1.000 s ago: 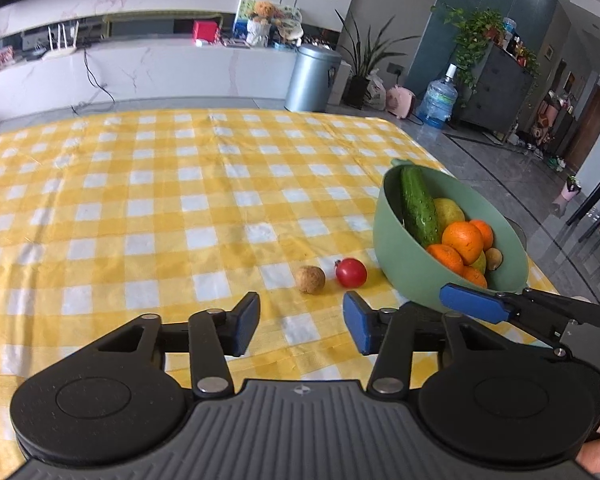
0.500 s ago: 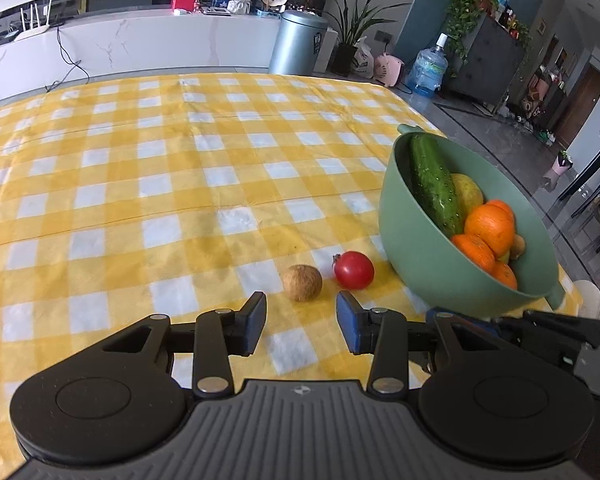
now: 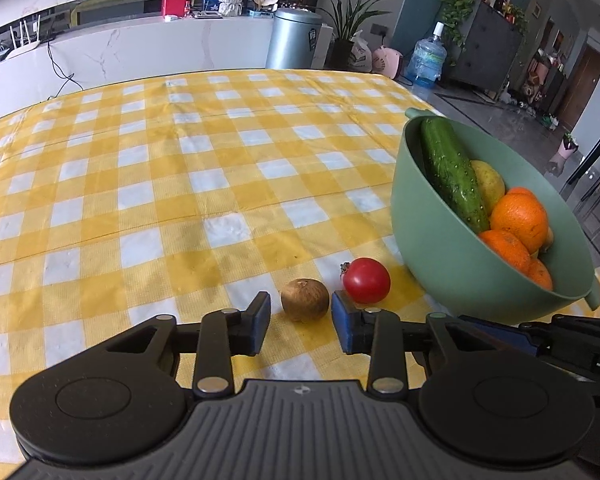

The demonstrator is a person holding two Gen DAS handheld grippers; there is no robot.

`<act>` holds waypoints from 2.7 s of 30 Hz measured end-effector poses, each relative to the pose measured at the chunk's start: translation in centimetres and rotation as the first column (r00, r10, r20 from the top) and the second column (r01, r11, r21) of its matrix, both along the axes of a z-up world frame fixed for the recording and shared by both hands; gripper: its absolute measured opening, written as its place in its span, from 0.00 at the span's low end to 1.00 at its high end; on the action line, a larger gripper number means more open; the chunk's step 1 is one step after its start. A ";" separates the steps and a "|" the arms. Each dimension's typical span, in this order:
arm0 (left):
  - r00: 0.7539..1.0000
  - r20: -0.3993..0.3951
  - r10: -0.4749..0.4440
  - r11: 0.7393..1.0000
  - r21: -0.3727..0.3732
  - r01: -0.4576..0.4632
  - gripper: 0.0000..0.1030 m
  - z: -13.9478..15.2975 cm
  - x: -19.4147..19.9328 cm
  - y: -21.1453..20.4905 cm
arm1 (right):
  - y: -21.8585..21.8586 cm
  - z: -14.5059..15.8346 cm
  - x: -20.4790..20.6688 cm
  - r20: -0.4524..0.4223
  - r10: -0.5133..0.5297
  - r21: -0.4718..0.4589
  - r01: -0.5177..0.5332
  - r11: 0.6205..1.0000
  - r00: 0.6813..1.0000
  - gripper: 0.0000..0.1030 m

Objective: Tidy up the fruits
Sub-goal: 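Grasp the brown kiwi with the left tool while the right tool grasps the red tomato, then carry the kiwi and tomato into the green colander and open both tools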

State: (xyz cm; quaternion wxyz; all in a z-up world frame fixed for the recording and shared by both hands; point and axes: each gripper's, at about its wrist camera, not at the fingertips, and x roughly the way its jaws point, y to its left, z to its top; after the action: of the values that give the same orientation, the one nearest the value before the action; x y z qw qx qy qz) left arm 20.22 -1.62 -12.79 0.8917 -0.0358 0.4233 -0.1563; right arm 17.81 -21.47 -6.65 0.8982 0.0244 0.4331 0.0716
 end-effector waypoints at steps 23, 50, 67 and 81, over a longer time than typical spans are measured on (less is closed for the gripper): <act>0.975 0.005 0.224 0.975 -0.006 -0.224 0.27 2.3 -2.0 6.0 | 3.4 -0.3 0.7 0.133 -0.141 0.038 0.138 0.990 0.981 0.37; 0.964 -0.003 0.264 0.964 -0.017 -0.264 0.27 1.0 -1.0 6.9 | 5.5 -3.9 2.8 0.147 -0.262 -0.026 0.269 0.963 0.954 0.26; 0.958 0.011 0.287 0.955 -0.085 -0.285 0.27 4.3 -4.1 7.6 | 5.4 -0.6 -0.1 0.132 -0.070 0.082 0.060 0.995 0.989 0.25; 0.971 0.063 0.231 0.969 -0.102 -0.224 0.27 8.8 -7.5 3.6 | 1.3 5.0 -5.2 0.161 0.106 0.093 -0.122 0.988 0.981 0.25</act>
State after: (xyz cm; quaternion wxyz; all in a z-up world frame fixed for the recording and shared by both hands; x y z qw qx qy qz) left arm 12.73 1.96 -3.99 0.9163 -0.1203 0.3748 -0.0740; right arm 12.63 -20.13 -1.61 0.9211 0.0400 0.3583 0.1467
